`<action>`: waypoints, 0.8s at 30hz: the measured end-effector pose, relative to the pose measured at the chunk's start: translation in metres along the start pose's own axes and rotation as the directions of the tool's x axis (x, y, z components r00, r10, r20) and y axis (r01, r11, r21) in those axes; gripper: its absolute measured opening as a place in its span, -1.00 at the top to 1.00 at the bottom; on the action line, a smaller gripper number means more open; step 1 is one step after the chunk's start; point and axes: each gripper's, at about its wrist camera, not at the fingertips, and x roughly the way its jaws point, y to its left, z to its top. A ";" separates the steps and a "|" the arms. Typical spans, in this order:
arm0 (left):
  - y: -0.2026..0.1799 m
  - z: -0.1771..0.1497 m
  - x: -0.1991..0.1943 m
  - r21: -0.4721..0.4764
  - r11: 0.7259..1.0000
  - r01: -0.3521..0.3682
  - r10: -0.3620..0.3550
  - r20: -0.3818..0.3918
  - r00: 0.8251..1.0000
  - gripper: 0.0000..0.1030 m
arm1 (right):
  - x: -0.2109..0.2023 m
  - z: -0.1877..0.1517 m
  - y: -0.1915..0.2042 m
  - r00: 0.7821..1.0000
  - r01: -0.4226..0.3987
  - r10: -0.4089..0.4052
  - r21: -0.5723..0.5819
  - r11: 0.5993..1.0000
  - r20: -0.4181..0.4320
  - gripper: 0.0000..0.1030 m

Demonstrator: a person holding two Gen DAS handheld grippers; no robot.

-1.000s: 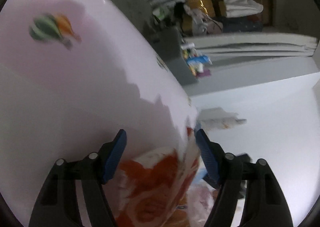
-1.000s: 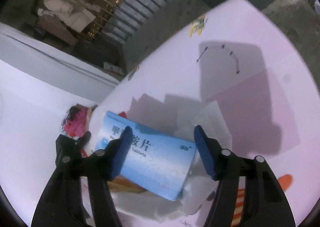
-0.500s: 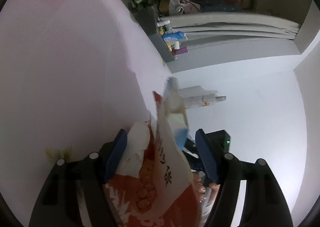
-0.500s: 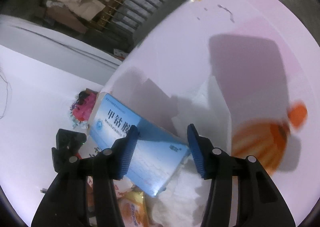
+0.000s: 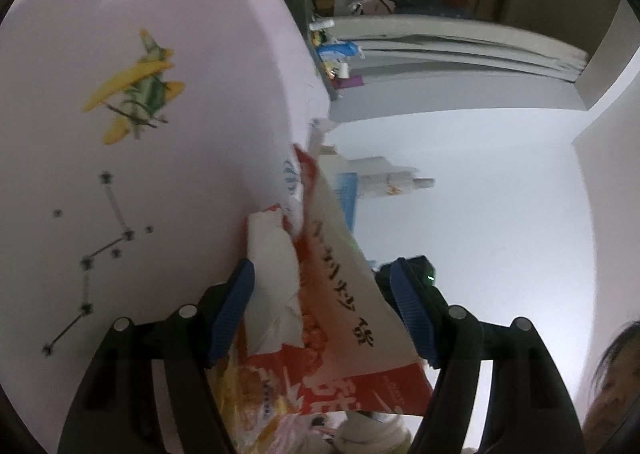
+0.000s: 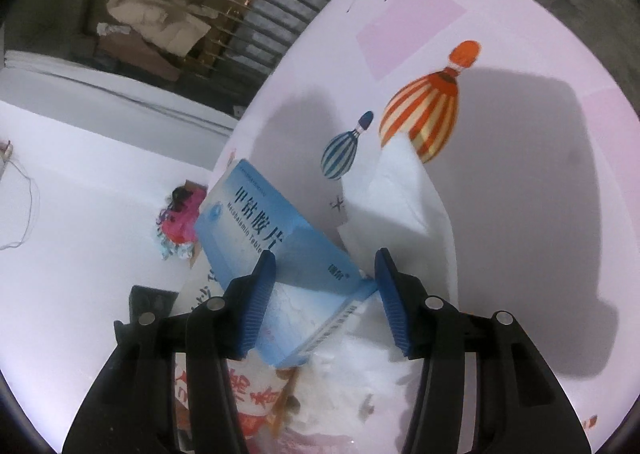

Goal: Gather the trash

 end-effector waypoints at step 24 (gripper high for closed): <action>-0.080 -0.084 -0.040 0.406 0.848 -0.340 0.274 0.214 0.938 -0.33 | -0.072 -0.057 -0.022 0.993 0.035 -0.035 -0.003 0.999 0.109 -0.32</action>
